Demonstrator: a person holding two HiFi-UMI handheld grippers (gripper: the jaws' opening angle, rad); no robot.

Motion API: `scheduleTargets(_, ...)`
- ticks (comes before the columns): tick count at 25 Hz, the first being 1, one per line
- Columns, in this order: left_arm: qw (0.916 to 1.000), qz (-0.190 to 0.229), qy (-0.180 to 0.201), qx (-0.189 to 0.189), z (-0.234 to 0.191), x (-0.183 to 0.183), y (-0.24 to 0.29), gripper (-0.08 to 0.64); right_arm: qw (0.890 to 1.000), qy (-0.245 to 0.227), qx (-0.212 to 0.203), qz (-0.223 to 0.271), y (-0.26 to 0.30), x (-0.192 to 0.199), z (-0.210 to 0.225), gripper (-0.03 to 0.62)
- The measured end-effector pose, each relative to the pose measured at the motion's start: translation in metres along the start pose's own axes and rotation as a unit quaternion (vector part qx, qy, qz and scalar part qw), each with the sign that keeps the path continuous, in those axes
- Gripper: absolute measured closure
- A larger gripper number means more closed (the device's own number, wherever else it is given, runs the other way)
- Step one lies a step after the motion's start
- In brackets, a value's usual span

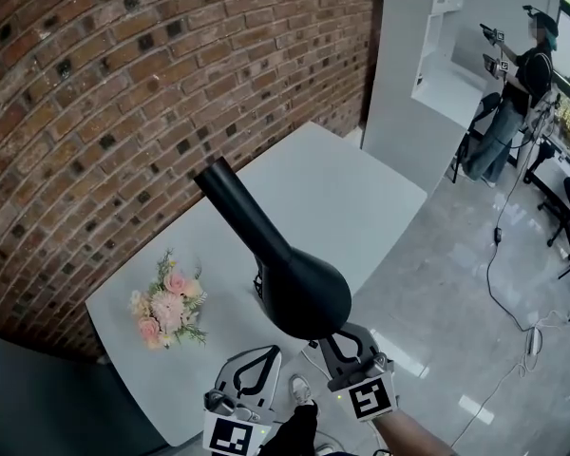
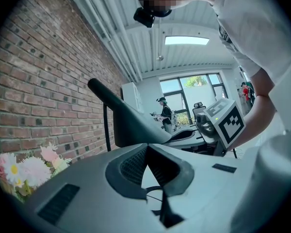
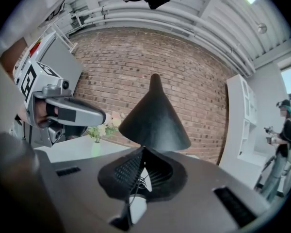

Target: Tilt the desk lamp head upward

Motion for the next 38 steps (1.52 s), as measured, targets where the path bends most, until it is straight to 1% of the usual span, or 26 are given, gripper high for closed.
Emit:
scheduleTargets(7,1.0,-0.007,-0.001,-0.006,-0.013,0.001,0.003,0.552,1.0,0.016,0.006,0.004,0.01,-0.001,0.006,0.575)
scheduleTargets(11,0.9999,-0.006,0.0,-0.008,-0.018,0.001,0.005,0.552,0.999,0.032,0.034,0.02,0.005,-0.01,0.008,0.577)
scheduleTargets(14,1.0,0.002,-0.001,-0.007,-0.018,0.002,0.005,0.552,0.999,0.015,0.038,0.024,-0.002,-0.017,0.01,0.575)
scheduleTargets(16,1.0,0.003,0.003,-0.004,-0.017,0.0,0.007,0.552,0.999,0.012,0.042,0.026,-0.008,-0.023,0.012,0.575)
scheduleTargets(18,0.9999,0.001,0.011,0.001,-0.017,-0.004,0.008,0.552,0.998,0.016,0.047,0.028,-0.013,-0.03,0.014,0.576)
scheduleTargets(21,0.9998,0.002,0.016,0.005,-0.016,-0.01,0.007,0.552,0.999,-0.023,0.038,0.024,-0.017,-0.042,0.016,0.575)
scheduleTargets(23,0.9998,0.005,0.02,0.007,-0.015,-0.015,0.006,0.552,0.999,-0.032,0.037,0.024,-0.02,-0.05,0.017,0.575)
scheduleTargets(27,0.9998,0.02,0.008,0.001,-0.01,-0.023,0.002,0.552,0.998,-0.025,0.048,0.03,-0.031,-0.068,0.02,0.576)
scheduleTargets(30,0.9994,0.028,0.02,0.004,-0.006,-0.029,0.0,0.552,0.998,-0.027,0.049,0.035,-0.039,-0.083,0.022,0.575)
scheduleTargets(31,0.9993,0.03,0.021,0.004,-0.005,-0.031,0.0,0.552,0.998,-0.02,0.048,0.037,-0.041,-0.089,0.022,0.575)
scheduleTargets(33,0.9992,0.036,0.019,0.004,-0.003,-0.035,-0.002,0.552,0.998,0.012,0.047,0.042,-0.046,-0.102,0.025,0.575)
scheduleTargets(34,0.999,0.038,0.022,0.005,-0.002,-0.037,-0.003,0.552,0.998,0.017,0.045,0.043,-0.049,-0.108,0.027,0.575)
scheduleTargets(38,0.9981,0.048,0.038,0.003,-0.003,-0.045,-0.004,0.552,0.998,0.003,0.038,0.044,-0.057,-0.129,0.033,0.575)
Point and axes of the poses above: the fingertips, and each gripper's own axes: y forward along the fingers, z to its right, x out of its underside, the point moved 8 cm from there along -y, backward along the fingers, and after that the axes turned 4 degrees about x, right-handed, at the moved point
